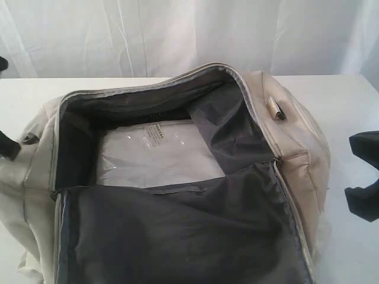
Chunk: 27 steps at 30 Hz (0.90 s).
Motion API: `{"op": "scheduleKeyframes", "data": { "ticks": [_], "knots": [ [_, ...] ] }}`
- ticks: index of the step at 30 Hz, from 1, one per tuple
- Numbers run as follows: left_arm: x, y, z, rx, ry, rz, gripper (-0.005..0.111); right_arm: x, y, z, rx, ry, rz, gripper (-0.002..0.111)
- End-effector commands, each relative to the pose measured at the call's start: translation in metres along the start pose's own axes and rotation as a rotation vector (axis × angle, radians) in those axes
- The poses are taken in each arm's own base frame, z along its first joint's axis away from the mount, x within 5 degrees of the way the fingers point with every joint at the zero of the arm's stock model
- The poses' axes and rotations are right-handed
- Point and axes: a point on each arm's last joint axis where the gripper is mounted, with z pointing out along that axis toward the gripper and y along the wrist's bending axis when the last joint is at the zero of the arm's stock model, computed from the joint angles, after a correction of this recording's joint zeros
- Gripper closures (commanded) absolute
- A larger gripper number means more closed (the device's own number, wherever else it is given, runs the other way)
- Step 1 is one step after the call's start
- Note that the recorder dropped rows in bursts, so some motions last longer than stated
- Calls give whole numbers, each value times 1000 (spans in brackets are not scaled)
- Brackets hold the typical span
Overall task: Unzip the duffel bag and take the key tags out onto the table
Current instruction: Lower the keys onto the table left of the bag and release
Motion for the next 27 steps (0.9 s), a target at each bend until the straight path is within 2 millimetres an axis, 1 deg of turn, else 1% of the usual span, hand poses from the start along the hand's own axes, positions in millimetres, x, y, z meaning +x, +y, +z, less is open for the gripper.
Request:
{"op": "scheduleKeyframes", "data": {
  "ticks": [1, 4, 8, 11, 13, 14, 17, 20, 23, 25, 27],
  "knots": [
    [-13, -27, 29, 155, -28, -77, 107, 1, 0, -1, -5, -4, 5, 108],
    [-25, -44, 42, 263, -81, -132, 107, 1, 0, -1, -5, -4, 5, 108],
    [-44, -57, 52, 352, -129, -196, 107, 1, 0, -1, -6, -6, 6, 108],
    [-60, -66, 57, 393, -123, -174, 107, 0, 1, -1, -10, -9, 8, 108],
    [-70, -75, 61, 429, -117, -150, 107, 0, 1, -1, -10, -11, 7, 108],
    [-75, -79, 66, 453, -104, -160, 107, 0, 1, -1, -10, -11, 7, 108],
    [-89, -94, 70, 530, -98, -156, 107, 0, 1, -2, -11, -15, 9, 108],
    [-96, -113, 70, 594, -95, -114, 107, 0, 0, -5, -14, -35, 13, 108],
    [-101, -128, 67, 612, -90, -54, 107, -1, -2, -8, -13, -52, 15, 108],
    [-103, -128, 66, 615, -83, -49, 107, -1, -2, -9, -14, -58, 18, 108],
    [-104, -124, 61, 603, -71, -28, 107, -1, -2, -9, -12, -58, 16, 108]
  ]
}}
